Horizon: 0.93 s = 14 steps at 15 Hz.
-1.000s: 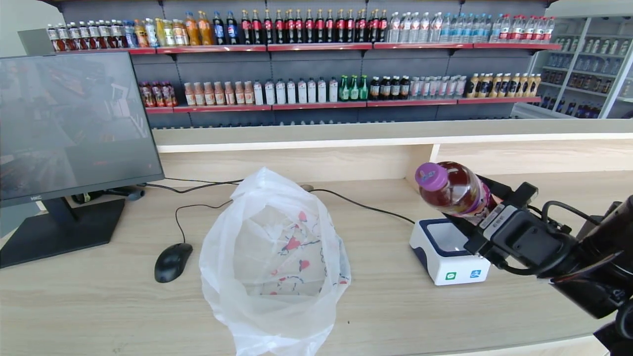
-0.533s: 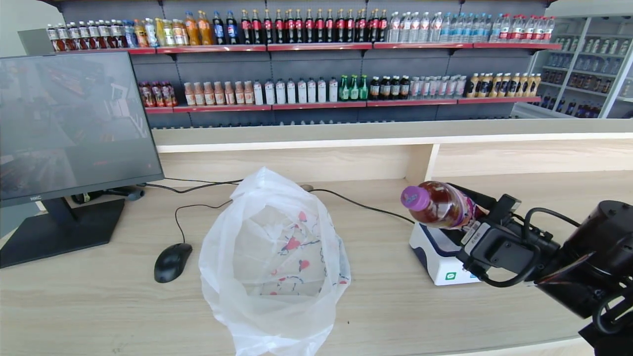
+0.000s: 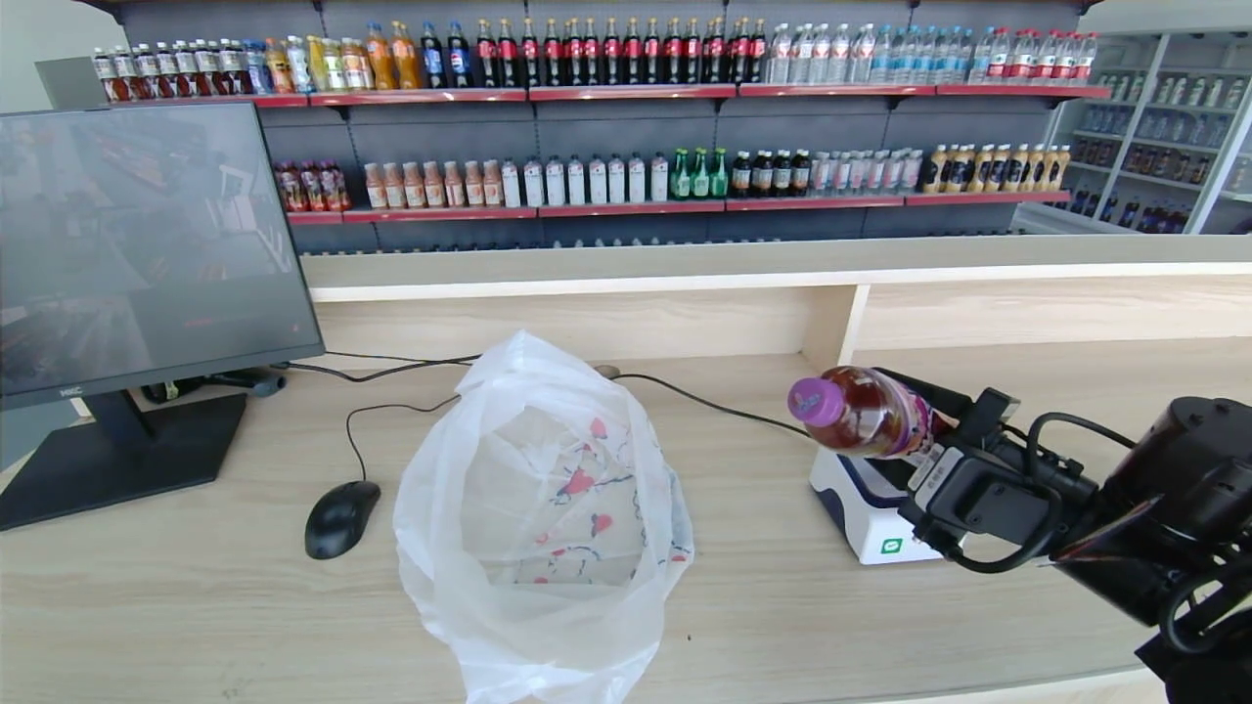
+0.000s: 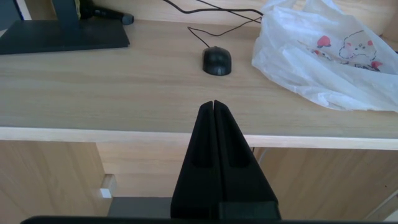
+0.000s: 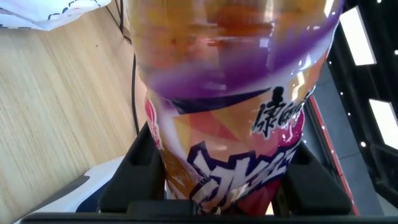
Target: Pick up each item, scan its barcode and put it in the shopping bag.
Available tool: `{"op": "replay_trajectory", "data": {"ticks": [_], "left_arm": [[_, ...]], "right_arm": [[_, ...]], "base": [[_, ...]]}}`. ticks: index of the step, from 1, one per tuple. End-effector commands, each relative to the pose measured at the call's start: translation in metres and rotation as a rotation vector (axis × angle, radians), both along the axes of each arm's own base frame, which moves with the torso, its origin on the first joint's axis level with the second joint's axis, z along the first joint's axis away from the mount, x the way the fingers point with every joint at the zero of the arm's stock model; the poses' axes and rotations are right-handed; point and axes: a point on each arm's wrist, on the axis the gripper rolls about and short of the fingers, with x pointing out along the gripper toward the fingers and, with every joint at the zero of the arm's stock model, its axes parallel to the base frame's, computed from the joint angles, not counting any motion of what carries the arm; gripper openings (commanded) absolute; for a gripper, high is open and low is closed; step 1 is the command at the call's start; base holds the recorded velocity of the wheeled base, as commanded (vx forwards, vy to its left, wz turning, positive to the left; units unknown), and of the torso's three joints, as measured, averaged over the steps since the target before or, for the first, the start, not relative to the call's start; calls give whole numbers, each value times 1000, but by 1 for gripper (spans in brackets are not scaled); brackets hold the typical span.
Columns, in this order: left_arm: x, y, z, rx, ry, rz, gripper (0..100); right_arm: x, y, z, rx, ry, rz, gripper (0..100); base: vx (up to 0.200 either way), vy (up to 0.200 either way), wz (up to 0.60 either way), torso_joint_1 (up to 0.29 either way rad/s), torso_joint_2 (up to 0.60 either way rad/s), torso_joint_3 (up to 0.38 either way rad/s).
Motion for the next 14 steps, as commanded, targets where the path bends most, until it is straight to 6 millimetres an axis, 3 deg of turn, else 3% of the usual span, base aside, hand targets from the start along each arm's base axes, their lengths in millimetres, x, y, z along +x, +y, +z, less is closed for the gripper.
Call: {"op": "replay_trajectory", "data": {"ticks": [1,5,14], "left_arm": [[0,0,0,0,-1,0,0],[0,0,0,0,0,0,0],[0,0,0,0,0,0,0]], "right_arm": [[1,-1,-3,-9,5,-4,0],[11,1,-6,-10,12,-2,0],[8,-1,-11,-17,32,-5,0]], "base": [[0,0,0,0,0,0],[0,0,0,0,0,0],[0,0,0,0,0,0]]}}
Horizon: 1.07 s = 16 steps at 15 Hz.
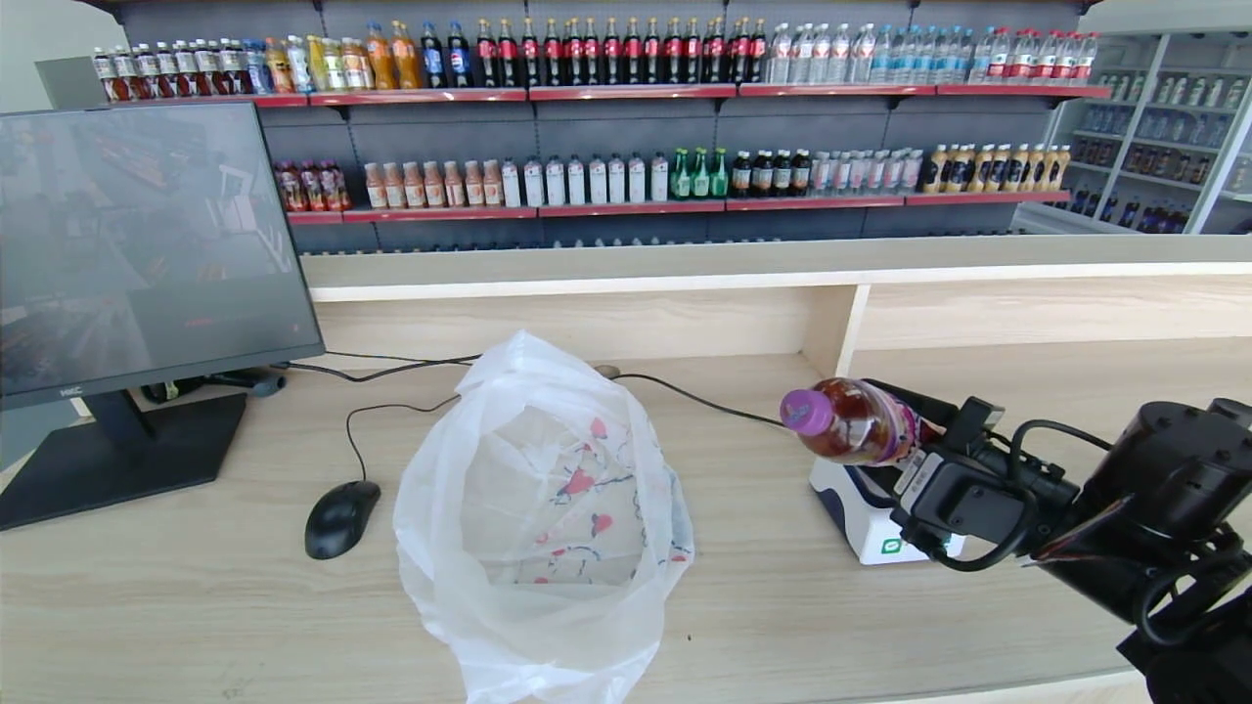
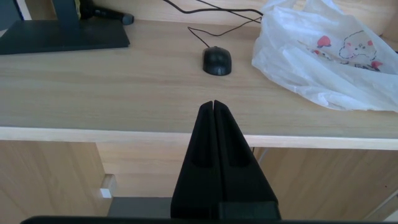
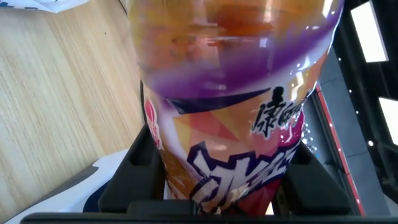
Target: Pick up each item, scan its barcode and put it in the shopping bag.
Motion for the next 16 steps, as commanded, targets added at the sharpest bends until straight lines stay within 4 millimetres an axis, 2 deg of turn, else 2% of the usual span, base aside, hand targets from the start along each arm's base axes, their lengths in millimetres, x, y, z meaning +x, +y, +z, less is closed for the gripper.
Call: {"op": "replay_trajectory", "data": {"ticks": [1,6,12,16], "left_arm": [[0,0,0,0,0,0,0],[0,0,0,0,0,0,0],[0,0,0,0,0,0,0],[0,0,0,0,-1,0,0]], "right_arm": [[0,0,0,1,0,1,0],[1,1,2,13,-5,1,0],[-4,2,15,146,29,13,0],[-16,0,19,286,104,-36,0]], "base": [[0,0,0,0,0,0],[0,0,0,0,0,0],[0,0,0,0,0,0],[0,0,0,0,0,0]]}}
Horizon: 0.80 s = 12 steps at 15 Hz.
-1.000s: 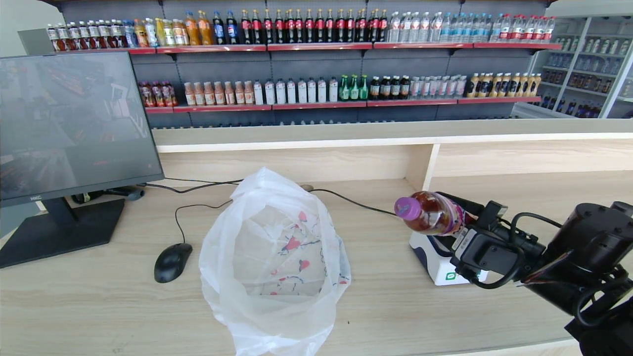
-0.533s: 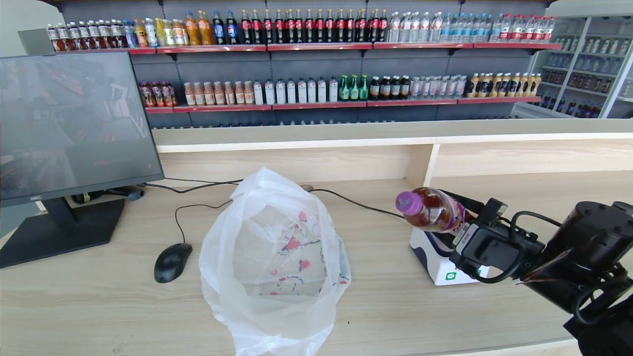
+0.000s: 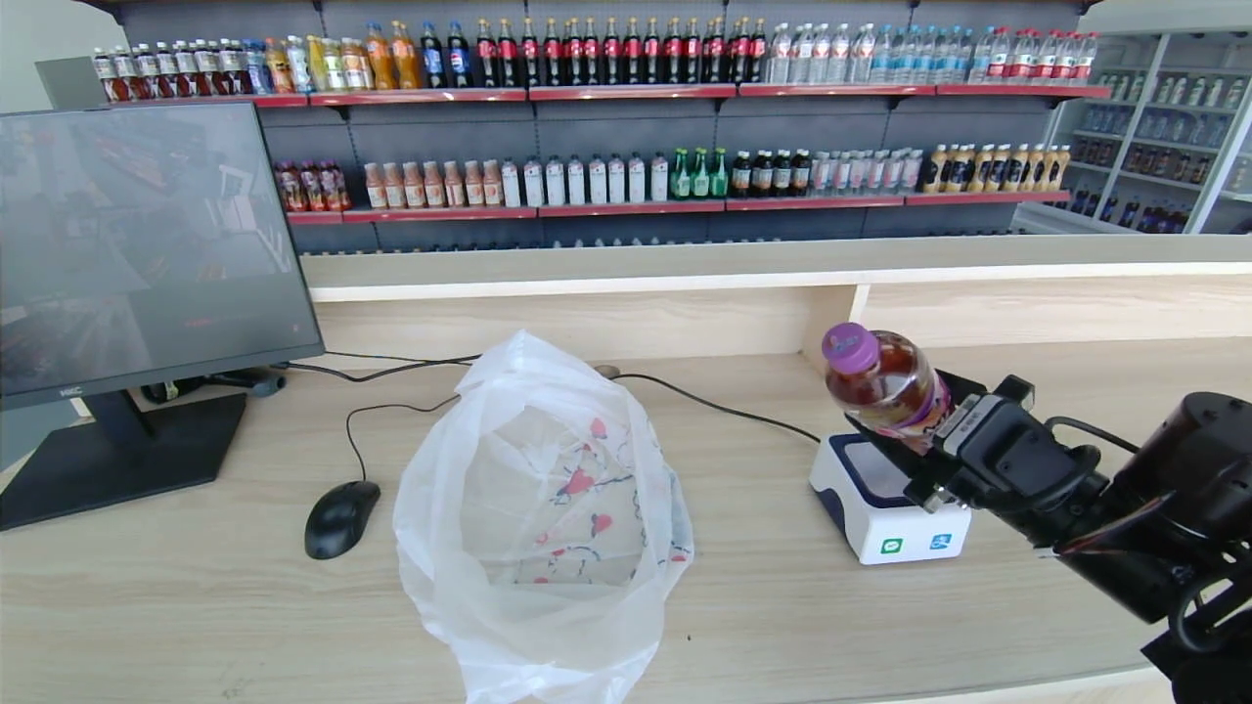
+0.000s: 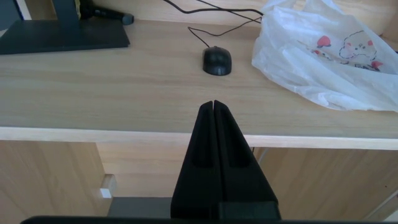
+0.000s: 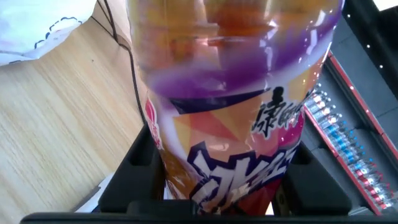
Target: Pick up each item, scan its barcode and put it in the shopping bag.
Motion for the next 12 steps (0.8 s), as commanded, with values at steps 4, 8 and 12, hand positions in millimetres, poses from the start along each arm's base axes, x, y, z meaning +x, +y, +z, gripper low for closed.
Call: {"op": "replay_trajectory", "data": {"ticks": [4,8,12], "left_arm": [[0,0,0,0,-1,0,0],[0,0,0,0,-1,0,0],[0,0,0,0,-1,0,0]], "right_arm": [[-15,3,12,121,13,-54,0],[-18,4,27,246,-2,-123,0],[-33,43,55,527,-25,-219,0]], "base": [[0,0,0,0,0,0],[0,0,0,0,0,0],[0,0,0,0,0,0]]}}
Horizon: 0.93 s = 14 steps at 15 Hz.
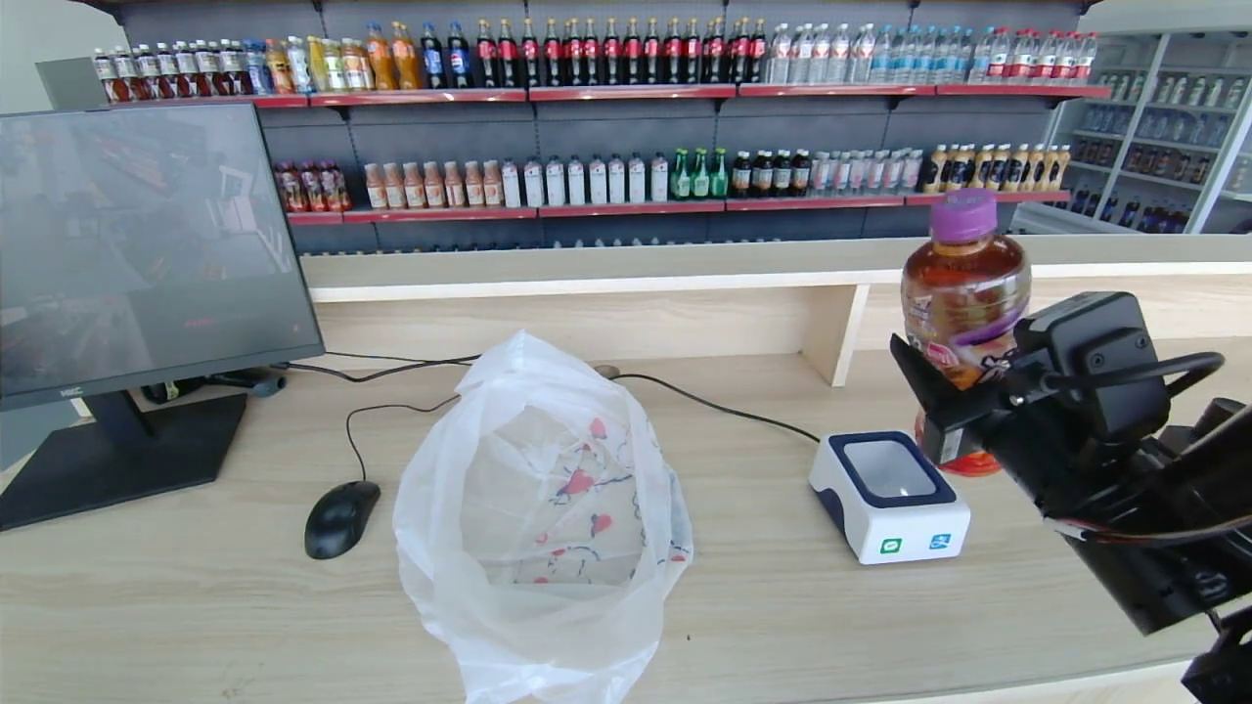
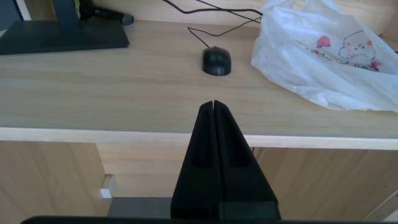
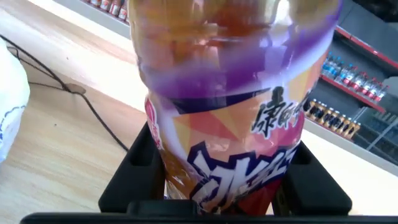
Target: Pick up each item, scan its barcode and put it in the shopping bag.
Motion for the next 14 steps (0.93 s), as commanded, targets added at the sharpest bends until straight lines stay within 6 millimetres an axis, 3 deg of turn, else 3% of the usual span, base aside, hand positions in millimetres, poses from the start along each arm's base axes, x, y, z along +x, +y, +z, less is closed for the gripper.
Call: {"op": "replay_trajectory", "data": {"ticks": [1,5,9,14], "left_arm": [[0,0,0,-1,1,0,0],[0,0,0,-1,-1,0,0],[0,0,0,-1,1,0,0],[0,0,0,-1,1,0,0]], "right_arm": [[-4,24,18,127,-46,43,0],[8,35,27,271,-58,98,0],[-14,37,6,377,65,192,0],[-12,30,4,384,67,156,0]], "base": [[0,0,0,0,0,0],[0,0,0,0,0,0],[0,0,0,0,0,0],[0,0,0,0,0,0]]}}
